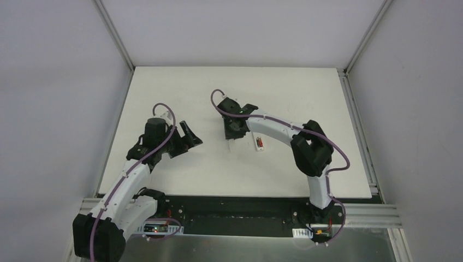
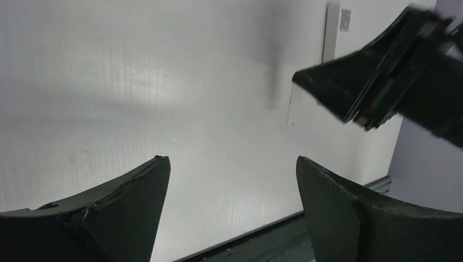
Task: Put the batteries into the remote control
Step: Pick up the battery cover at the center of the board, then adjust the battery cover.
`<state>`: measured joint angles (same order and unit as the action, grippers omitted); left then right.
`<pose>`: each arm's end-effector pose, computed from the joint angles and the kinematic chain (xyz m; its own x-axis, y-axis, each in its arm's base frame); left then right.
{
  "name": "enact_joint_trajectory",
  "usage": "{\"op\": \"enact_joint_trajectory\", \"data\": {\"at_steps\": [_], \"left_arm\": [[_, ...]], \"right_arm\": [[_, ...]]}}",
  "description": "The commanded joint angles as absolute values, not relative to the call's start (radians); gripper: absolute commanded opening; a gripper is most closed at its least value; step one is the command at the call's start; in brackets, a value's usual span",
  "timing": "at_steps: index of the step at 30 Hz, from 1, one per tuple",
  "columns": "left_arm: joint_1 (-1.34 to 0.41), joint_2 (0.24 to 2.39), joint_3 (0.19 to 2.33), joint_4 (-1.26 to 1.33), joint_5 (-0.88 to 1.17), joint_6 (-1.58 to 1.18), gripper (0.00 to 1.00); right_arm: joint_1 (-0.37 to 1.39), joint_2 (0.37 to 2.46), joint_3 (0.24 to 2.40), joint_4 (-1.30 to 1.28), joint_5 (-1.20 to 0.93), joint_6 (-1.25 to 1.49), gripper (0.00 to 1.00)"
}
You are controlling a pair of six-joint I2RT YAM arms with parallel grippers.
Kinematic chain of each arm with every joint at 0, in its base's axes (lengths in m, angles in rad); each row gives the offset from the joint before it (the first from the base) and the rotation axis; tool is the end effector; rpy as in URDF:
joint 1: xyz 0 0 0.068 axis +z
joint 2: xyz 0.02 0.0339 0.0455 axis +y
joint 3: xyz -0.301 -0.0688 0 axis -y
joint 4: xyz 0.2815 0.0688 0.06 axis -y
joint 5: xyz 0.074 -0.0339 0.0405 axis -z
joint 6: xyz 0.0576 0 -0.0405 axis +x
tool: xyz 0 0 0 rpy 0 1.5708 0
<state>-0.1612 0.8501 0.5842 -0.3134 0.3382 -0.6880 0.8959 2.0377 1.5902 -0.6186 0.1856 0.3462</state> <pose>0.2103 -0.0536 0.2533 -0.6876 -0.4951 -0.5311 -0.0144 0.7407 -0.6717 0.3197 0.3825 0.2002 -0.7559 -0.4109 -0.5097 -0.4838 0.8751 0.0121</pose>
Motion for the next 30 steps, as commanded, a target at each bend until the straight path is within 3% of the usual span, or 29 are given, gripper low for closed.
{"op": "enact_joint_trajectory", "data": {"at_steps": [1, 7, 21, 30], "left_arm": [[-0.281, 0.908, 0.587, -0.232, 0.371, -0.678, 0.86], [-0.414, 0.992, 0.639, -0.116, 0.361, -0.688, 0.84], [-0.47, 1.117, 0.838, -0.055, 0.437, -0.711, 0.86], [-0.483, 1.173, 0.869, -0.055, 0.426, -0.727, 0.44]], "right_arm": [[0.845, 1.889, 1.568, -0.537, 0.147, 0.437, 0.27], [0.793, 1.782, 1.539, -0.478, 0.055, 0.534, 0.27], [0.773, 1.675, 1.497, -0.417, -0.069, 0.632, 0.27], [0.759, 1.653, 1.497, -0.395, -0.131, 0.681, 0.27]]}}
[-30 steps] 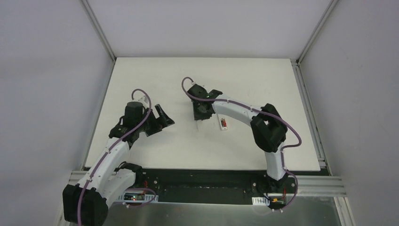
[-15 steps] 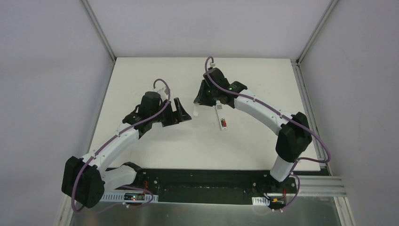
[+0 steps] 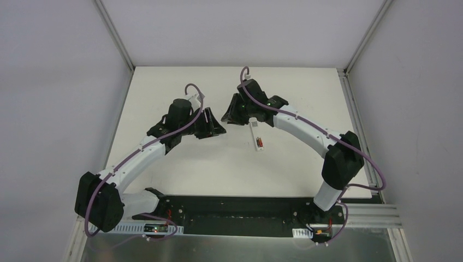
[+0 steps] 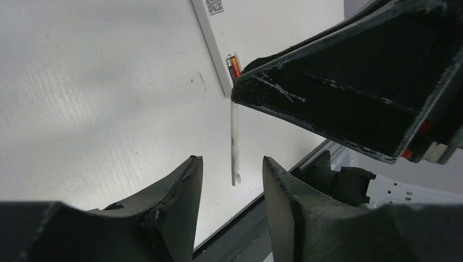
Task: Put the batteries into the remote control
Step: Adjust the battery cover.
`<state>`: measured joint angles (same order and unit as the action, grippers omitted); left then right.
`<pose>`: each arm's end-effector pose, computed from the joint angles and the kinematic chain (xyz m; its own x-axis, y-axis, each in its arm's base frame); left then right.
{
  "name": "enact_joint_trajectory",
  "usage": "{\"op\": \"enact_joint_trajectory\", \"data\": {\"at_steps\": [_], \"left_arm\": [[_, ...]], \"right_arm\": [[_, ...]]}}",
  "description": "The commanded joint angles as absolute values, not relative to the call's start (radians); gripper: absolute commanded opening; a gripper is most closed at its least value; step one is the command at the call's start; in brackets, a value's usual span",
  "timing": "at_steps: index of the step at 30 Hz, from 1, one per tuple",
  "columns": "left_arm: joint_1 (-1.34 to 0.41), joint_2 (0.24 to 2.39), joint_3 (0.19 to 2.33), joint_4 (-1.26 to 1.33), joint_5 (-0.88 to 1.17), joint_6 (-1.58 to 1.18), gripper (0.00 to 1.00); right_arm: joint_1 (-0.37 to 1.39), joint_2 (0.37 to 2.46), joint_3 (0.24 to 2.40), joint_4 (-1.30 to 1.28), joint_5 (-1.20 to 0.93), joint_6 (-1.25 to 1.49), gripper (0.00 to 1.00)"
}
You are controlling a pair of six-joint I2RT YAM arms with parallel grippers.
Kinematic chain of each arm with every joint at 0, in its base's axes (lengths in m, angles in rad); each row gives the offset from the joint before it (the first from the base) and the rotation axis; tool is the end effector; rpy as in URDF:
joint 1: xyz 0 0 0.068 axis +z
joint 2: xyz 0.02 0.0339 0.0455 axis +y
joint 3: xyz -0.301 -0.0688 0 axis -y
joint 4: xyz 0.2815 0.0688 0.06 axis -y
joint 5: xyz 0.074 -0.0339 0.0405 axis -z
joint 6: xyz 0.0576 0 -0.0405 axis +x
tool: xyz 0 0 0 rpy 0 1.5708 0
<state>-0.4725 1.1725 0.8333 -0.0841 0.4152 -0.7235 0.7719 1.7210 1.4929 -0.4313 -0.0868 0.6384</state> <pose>0.2603 -0.1591 0.3018 -0.7666 -0.2885 -0.5736 0.3154 0.6090 -0.7278 0.3238 0.3221 0.3254 -0.7959 0.0538 -0.6030 -0.3358 0.7896 0.5136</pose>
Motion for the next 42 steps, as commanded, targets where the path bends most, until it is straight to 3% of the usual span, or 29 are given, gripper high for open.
{"op": "enact_joint_trajectory", "data": {"at_steps": [1, 8, 12, 14, 18, 20, 22, 29, 34, 42], "left_arm": [[-0.483, 1.172, 0.868, -0.054, 0.428, -0.726, 0.41], [-0.484, 1.182, 0.881, -0.054, 0.456, -0.698, 0.03], [-0.487, 1.188, 0.911, -0.055, 0.516, -0.621, 0.0], [-0.488, 1.182, 0.922, -0.056, 0.541, -0.549, 0.0], [-0.488, 1.167, 0.938, -0.089, 0.543, -0.41, 0.0], [-0.489, 1.171, 0.964, -0.132, 0.518, -0.333, 0.0], [-0.49, 1.173, 0.988, -0.163, 0.495, -0.242, 0.0], [-0.54, 1.13, 1.042, -0.175, 0.315, 0.187, 0.0], [-0.584, 1.11, 1.045, -0.159, 0.264, 0.472, 0.0], [-0.622, 1.1, 1.034, -0.109, 0.214, 0.662, 0.0]], "right_arm": [[0.756, 1.65, 1.494, -0.39, -0.136, 0.685, 0.27], [0.74, 1.642, 1.491, -0.38, -0.184, 0.704, 0.27], [0.73, 1.649, 1.492, -0.381, -0.226, 0.708, 0.32], [0.719, 1.646, 1.499, -0.388, -0.25, 0.715, 0.45], [0.693, 1.59, 1.505, -0.388, -0.241, 0.729, 0.82], [0.668, 1.563, 1.517, -0.394, -0.253, 0.75, 0.88], [0.637, 1.545, 1.537, -0.417, -0.284, 0.777, 0.89], [0.581, 1.521, 1.55, -0.441, -0.446, 0.919, 0.74], [0.582, 1.498, 1.465, -0.312, -0.542, 1.071, 0.69], [0.584, 1.491, 1.369, -0.201, -0.577, 1.199, 0.59]]}}
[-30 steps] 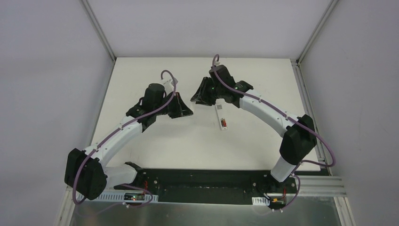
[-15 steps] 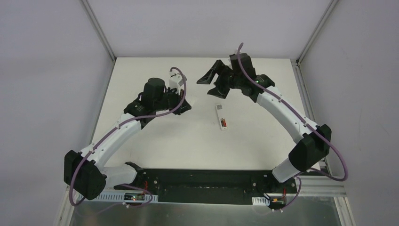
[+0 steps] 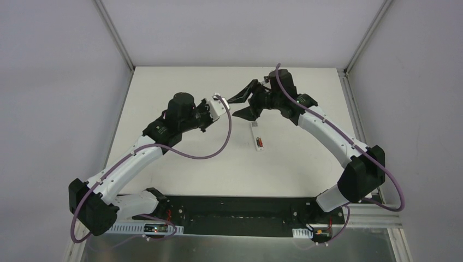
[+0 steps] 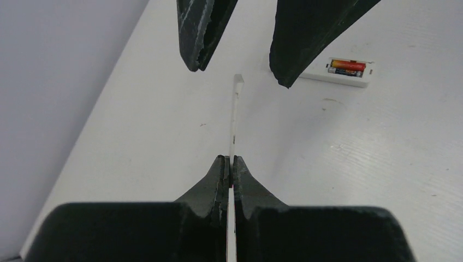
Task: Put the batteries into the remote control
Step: Adjust the battery cover.
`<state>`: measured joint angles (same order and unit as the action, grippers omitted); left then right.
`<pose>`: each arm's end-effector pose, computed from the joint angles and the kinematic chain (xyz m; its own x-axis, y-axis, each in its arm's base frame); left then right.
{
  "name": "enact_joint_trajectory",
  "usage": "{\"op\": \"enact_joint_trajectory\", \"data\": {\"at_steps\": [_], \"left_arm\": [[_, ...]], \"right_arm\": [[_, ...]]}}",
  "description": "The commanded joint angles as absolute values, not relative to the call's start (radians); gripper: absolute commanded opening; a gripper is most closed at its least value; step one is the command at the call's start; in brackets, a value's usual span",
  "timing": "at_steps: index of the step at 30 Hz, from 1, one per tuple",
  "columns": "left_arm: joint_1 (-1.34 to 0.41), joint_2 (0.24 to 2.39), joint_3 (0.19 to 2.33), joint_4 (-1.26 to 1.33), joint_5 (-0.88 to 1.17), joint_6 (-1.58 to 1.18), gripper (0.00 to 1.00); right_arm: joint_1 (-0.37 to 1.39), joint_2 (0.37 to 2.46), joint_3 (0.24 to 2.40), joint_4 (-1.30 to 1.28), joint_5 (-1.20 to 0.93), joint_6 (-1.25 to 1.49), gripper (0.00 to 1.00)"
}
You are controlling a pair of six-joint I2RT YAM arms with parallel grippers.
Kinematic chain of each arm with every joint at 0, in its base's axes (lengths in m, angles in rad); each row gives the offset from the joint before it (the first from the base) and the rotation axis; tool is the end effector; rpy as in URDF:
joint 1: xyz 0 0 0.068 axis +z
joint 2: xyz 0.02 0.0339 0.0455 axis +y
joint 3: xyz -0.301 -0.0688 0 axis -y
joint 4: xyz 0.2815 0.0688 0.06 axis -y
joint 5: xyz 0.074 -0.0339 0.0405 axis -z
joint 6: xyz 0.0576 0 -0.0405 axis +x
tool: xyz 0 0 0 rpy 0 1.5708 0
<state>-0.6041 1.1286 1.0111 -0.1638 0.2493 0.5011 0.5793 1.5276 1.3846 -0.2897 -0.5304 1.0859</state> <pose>0.2409 -0.1835 0.3761 0.1578 0.4568 -0.8755 0.7636 0.5057 0.4014 0.3242 0.2469 0.3816 -0.9214 0.3092 -0.2355 -0.0888 0.4224 0.9021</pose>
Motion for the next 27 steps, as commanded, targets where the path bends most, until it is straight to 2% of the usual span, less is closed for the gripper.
{"op": "enact_joint_trajectory", "data": {"at_steps": [1, 6, 10, 16, 18, 23, 27], "left_arm": [[-0.626, 1.098, 1.032, -0.102, 0.214, 0.677, 0.0], [-0.649, 1.079, 1.006, -0.079, 0.215, 0.748, 0.0], [-0.656, 1.061, 0.99, -0.064, 0.223, 0.776, 0.0], [-0.666, 1.05, 0.972, -0.052, 0.211, 0.793, 0.0], [-0.667, 1.05, 0.968, -0.052, 0.205, 0.795, 0.0], [-0.67, 1.051, 0.96, -0.05, 0.199, 0.805, 0.0], [-0.67, 1.055, 0.959, -0.05, 0.19, 0.812, 0.0]], "right_arm": [[0.584, 1.49, 1.364, -0.194, -0.578, 1.203, 0.57], [0.584, 1.488, 1.321, -0.14, -0.583, 1.256, 0.47], [0.583, 1.48, 1.28, -0.11, -0.574, 1.291, 0.45], [0.583, 1.463, 1.244, -0.052, -0.57, 1.336, 0.33], [0.583, 1.46, 1.244, -0.043, -0.574, 1.342, 0.33], [0.584, 1.455, 1.243, -0.031, -0.585, 1.357, 0.42], [0.585, 1.45, 1.242, -0.009, -0.602, 1.38, 0.39]]}}
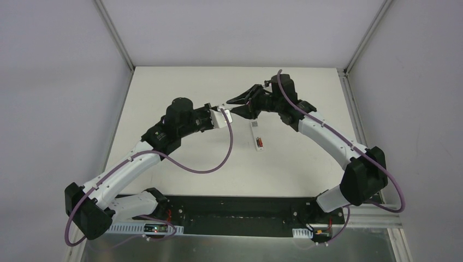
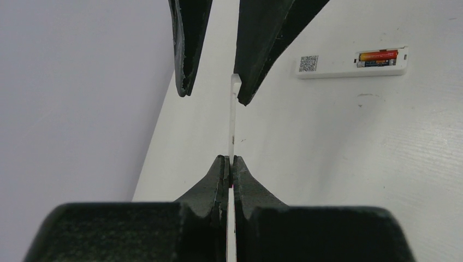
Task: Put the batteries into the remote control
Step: Adjust the battery cover, then load the battery cover into the remote control.
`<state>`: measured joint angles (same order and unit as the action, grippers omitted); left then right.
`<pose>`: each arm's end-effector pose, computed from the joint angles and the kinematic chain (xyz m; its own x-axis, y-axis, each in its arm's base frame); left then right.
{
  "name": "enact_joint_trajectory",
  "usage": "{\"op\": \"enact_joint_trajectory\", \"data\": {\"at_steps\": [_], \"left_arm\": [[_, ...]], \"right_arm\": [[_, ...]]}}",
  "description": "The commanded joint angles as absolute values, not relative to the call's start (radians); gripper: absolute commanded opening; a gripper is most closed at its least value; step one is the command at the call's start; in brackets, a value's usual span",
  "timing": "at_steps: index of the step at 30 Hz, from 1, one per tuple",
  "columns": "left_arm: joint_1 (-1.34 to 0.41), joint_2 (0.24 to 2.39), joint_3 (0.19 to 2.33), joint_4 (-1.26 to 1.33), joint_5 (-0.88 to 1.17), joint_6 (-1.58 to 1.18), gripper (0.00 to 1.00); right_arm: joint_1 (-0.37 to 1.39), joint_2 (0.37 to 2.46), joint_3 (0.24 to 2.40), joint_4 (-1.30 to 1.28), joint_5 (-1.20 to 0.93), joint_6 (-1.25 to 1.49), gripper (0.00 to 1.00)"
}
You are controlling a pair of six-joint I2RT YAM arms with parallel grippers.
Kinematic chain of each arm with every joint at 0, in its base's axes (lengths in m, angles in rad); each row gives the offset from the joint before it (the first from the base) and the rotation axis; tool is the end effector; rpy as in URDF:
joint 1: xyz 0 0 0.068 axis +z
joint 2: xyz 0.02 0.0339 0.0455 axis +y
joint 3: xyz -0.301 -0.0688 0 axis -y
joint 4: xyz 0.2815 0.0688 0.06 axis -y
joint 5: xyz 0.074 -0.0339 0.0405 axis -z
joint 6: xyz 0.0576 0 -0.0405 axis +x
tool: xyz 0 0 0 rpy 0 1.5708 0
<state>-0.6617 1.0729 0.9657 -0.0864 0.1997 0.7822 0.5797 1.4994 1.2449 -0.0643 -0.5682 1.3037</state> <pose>0.2222 -0.1876 0.3824 0.4251 0.5446 -0.7230 0.6431 0.3804 0.6646 0.3197 0.2464 0.3625 -0.9269 0.3649 -0.0880 0.0182 0.2778 0.9605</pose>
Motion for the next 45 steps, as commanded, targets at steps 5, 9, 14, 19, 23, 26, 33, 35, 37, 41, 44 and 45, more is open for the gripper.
{"op": "enact_joint_trajectory", "data": {"at_steps": [5, 9, 14, 19, 23, 26, 33, 35, 37, 41, 44, 45], "left_arm": [[-0.672, 1.059, 0.961, -0.05, 0.194, 0.809, 0.0], [-0.672, 1.063, 0.965, -0.049, 0.192, 0.803, 0.0], [-0.672, 1.07, 0.972, -0.05, 0.18, 0.775, 0.03], [-0.672, 1.081, 0.98, -0.048, 0.162, 0.68, 0.56], [-0.67, 1.078, 0.976, -0.048, 0.084, 0.513, 0.99], [-0.67, 1.056, 0.958, -0.048, -0.009, 0.312, 0.99], [-0.664, 0.987, 0.885, -0.126, -0.098, -0.203, 0.96], [-0.657, 0.998, 0.867, -0.165, -0.015, -0.297, 0.91], [-0.657, 1.025, 0.844, -0.171, 0.078, -0.388, 0.85], [-0.657, 1.072, 0.815, -0.172, 0.16, -0.483, 0.78], [-0.654, 1.103, 0.812, -0.171, 0.175, -0.513, 0.77], [-0.652, 1.114, 0.814, -0.172, 0.179, -0.522, 0.77]], "right_arm": [[0.585, 1.454, 1.239, -0.004, -0.615, 1.389, 0.3], [0.588, 1.459, 1.231, 0.029, -0.624, 1.396, 0.18], [0.589, 1.457, 1.226, 0.05, -0.623, 1.398, 0.0], [0.584, 1.436, 1.212, 0.039, -0.57, 1.357, 0.0], [0.546, 1.404, 1.201, -0.079, -0.477, 1.227, 0.0], [0.496, 1.373, 1.192, -0.219, -0.354, 1.087, 0.0], [0.414, 1.367, 1.14, -0.439, 0.042, 0.766, 0.0], [0.413, 1.385, 1.131, -0.474, 0.112, 0.707, 0.0], [0.413, 1.417, 1.133, -0.51, 0.142, 0.651, 0.0], [0.418, 1.486, 1.145, -0.553, 0.125, 0.597, 0.0], [0.428, 1.529, 1.152, -0.562, 0.145, 0.564, 0.0], [0.429, 1.543, 1.148, -0.544, 0.137, 0.553, 0.0]]}}
